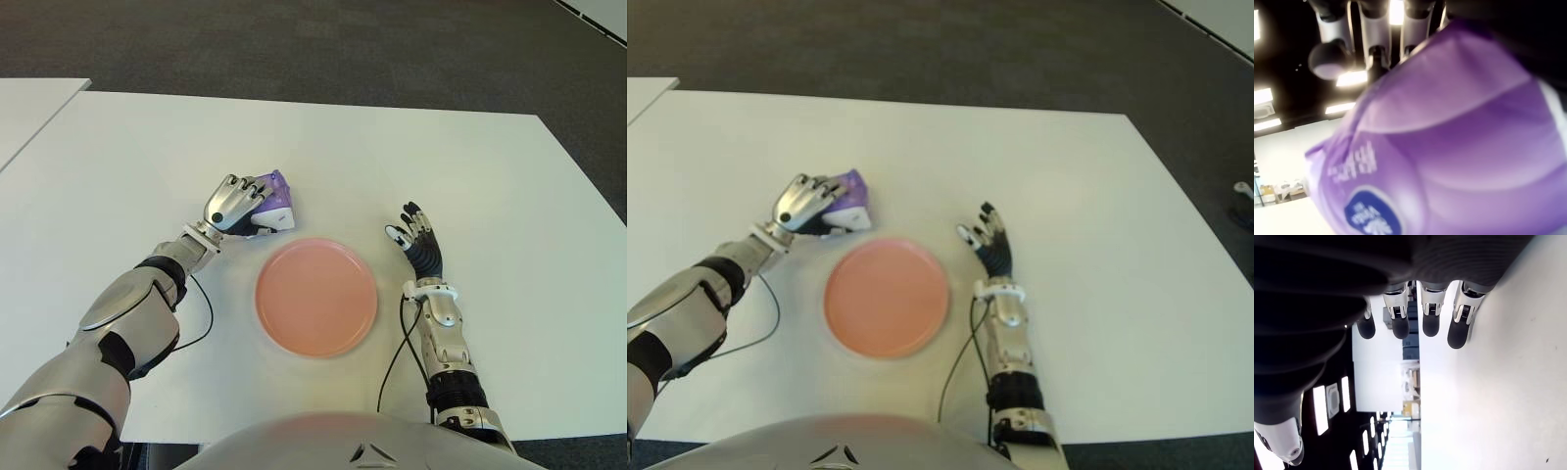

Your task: Put the tissue paper into the plate.

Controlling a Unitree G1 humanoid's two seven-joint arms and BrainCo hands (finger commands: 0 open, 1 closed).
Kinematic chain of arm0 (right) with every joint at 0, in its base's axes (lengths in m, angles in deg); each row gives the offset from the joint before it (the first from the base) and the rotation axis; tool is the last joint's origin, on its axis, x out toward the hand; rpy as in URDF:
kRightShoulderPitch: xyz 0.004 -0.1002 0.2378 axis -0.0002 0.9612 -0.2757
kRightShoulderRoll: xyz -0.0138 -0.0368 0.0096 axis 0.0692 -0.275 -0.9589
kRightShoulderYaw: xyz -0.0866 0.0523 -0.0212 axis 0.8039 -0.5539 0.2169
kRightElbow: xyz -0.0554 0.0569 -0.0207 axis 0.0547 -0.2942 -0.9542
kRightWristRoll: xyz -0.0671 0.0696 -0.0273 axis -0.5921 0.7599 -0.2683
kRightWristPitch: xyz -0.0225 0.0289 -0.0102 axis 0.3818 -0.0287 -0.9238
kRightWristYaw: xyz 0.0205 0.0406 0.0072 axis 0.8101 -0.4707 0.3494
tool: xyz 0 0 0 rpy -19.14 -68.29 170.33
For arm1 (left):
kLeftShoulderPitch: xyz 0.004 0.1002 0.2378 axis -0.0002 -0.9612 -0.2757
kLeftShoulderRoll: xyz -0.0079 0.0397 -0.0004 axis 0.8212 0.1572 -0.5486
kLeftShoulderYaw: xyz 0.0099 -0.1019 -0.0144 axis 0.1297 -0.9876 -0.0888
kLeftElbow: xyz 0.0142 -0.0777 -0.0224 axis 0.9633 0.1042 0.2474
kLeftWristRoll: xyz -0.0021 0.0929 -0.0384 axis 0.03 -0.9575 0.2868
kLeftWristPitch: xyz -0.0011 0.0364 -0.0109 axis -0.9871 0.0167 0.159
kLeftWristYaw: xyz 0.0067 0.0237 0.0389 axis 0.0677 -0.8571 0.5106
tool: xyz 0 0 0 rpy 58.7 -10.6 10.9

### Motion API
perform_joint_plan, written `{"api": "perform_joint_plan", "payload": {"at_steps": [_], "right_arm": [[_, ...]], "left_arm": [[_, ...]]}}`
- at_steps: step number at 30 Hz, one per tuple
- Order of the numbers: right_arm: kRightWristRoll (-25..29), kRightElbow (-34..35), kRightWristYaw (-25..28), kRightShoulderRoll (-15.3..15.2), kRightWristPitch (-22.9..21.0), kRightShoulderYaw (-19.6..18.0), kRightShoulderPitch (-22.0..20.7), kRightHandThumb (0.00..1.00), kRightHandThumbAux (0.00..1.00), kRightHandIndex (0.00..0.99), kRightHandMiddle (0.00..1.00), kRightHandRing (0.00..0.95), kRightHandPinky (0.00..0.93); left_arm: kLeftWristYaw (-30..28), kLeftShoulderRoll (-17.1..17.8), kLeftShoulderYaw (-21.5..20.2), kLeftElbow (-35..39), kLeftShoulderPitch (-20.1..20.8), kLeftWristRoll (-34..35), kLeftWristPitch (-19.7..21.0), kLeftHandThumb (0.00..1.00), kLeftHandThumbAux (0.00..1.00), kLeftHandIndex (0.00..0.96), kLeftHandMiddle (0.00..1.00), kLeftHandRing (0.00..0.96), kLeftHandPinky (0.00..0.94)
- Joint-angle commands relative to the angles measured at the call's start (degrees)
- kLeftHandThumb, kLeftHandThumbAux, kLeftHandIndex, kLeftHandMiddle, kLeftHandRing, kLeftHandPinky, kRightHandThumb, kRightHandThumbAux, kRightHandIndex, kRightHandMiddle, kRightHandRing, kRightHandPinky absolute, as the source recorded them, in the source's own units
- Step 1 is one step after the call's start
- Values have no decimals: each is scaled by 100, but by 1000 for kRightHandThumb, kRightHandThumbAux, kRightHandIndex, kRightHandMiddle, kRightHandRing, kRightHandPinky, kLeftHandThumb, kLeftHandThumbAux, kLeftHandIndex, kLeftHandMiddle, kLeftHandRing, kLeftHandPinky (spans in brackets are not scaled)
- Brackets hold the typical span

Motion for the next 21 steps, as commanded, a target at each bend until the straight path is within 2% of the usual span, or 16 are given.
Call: {"api": "perform_joint_plan", "payload": {"at_steps": [1,5,15,21], "right_arm": [[48,-400,14,37,-404,-8,222,48,637,0,24,4,19],[54,-415,29,37,-382,-13,220,45,633,0,25,4,20],[26,-301,9,44,-398,7,258,52,627,0,24,1,11],[46,-324,21,36,-403,-9,253,59,636,0,21,0,13]], "left_arm": [[91,64,-173,11,25,72,-394,723,704,441,903,883,870],[93,98,-308,37,134,110,-546,724,703,441,898,879,866],[-132,406,-775,362,675,317,-1449,725,703,442,870,859,849],[-71,482,-872,617,749,259,-1668,726,702,442,864,853,845]]}}
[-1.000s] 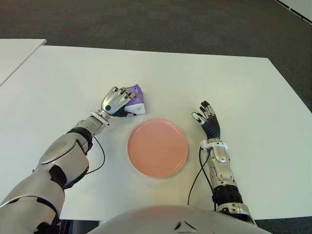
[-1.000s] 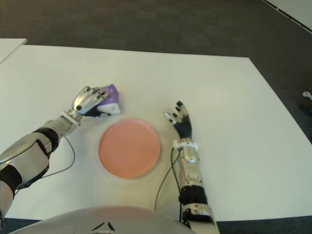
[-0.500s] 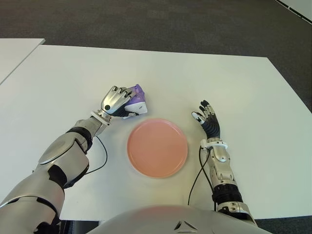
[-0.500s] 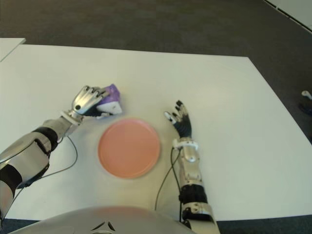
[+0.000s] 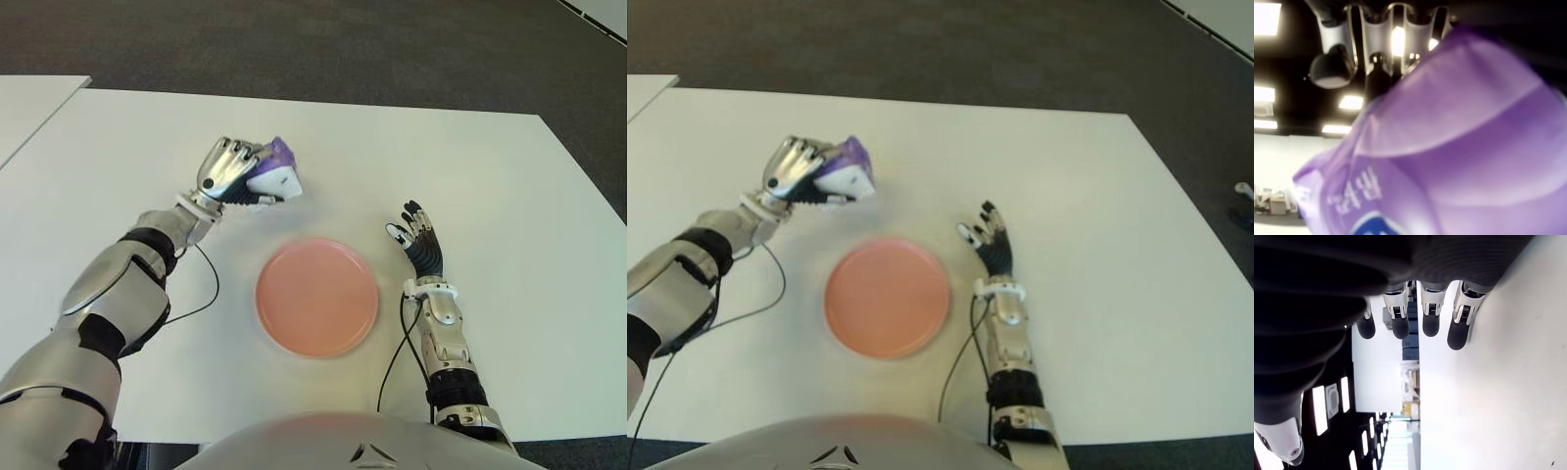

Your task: Put the tissue paper into the plate.

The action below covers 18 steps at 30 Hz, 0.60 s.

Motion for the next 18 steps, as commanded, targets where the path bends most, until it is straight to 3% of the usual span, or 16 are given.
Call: {"api": "perform_joint_plan", "payload": {"at_steps": [1,10,18], "right_arm": [[48,-311,11,37,-407,-5,289,60,637,0,21,0,13],[45,-353,6,17,-413,-19,259,60,625,0,15,0,8],[68,-314,45,21,-404,-26,273,55,617,0,20,0,9]], "left_arm": [[7,77,-62,324,29,-29,-211,726,702,442,863,853,844],[81,230,-56,955,14,-233,-445,726,701,443,864,852,848],[-294,638,-222,2315,-303,-298,-948,726,701,443,882,862,856]]}}
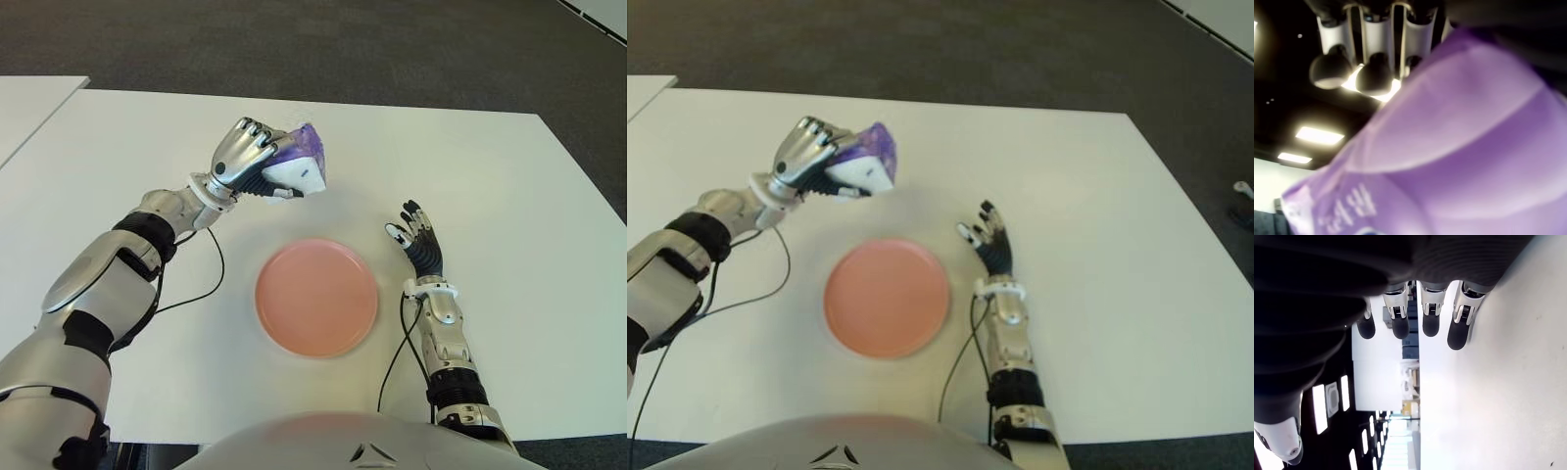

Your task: Put the tissue paper into the plate.

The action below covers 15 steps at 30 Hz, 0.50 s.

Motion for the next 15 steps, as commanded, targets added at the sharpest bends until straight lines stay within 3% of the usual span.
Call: {"api": "perform_joint_plan", "payload": {"at_steps": [1,6,15], "right_arm": [[60,-297,12,40,-405,-10,290,55,615,0,20,0,10],[51,-264,5,36,-431,-8,301,53,612,0,23,0,12],[40,-244,-9,34,-414,-12,316,58,624,0,25,3,9]], "left_arm": [[-284,256,-145,679,-280,-51,-223,726,701,442,883,862,856],[-492,298,-304,1202,-492,-67,-265,728,701,442,885,864,856],[-1106,287,-444,2460,-1289,-84,-451,733,700,443,887,873,867]]}}
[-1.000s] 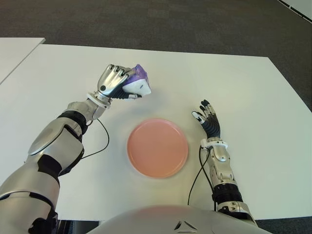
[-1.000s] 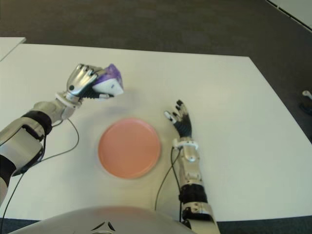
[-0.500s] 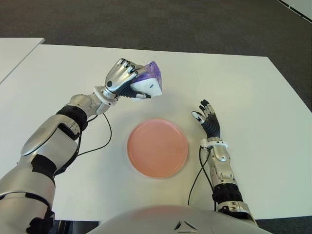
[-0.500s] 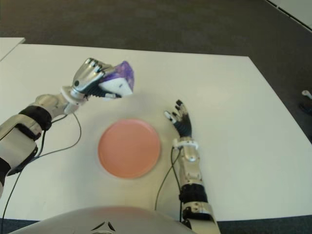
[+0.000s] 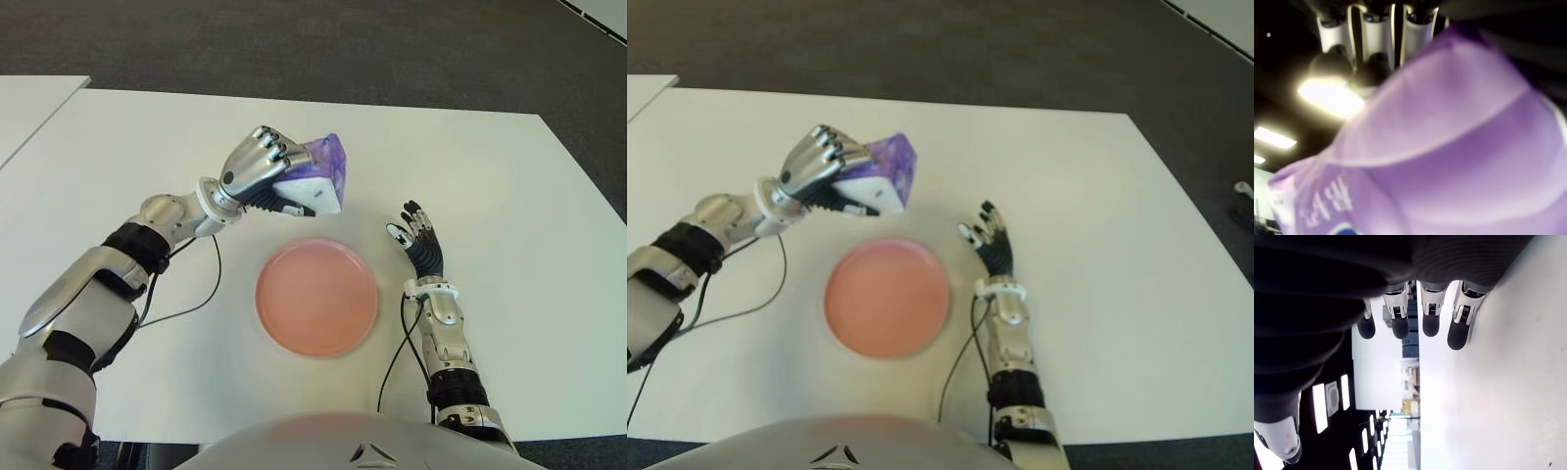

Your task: Put the tissue paper into the plate.

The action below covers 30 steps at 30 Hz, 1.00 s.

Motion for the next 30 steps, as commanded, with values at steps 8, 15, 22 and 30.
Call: {"api": "perform_joint_plan", "payload": {"at_steps": [8,15,22,30], "right_arm": [[58,-387,-7,16,-385,-35,226,60,637,0,22,4,8],[48,-487,-11,20,-320,-41,182,59,642,0,18,1,5],[55,-524,-17,33,-297,-47,162,56,646,0,17,0,3],[67,-547,-7,35,-282,-54,147,52,648,0,15,0,7]], "left_arm": [[-1822,245,-135,1438,-1115,114,-198,734,699,443,874,864,853],[-2798,400,-280,1623,-1269,29,-206,729,701,443,869,862,852],[-2967,473,-314,1726,-1343,-300,-255,729,701,443,860,857,850],[-3161,501,-293,1918,-1587,-507,-206,734,701,443,857,856,857]]}}
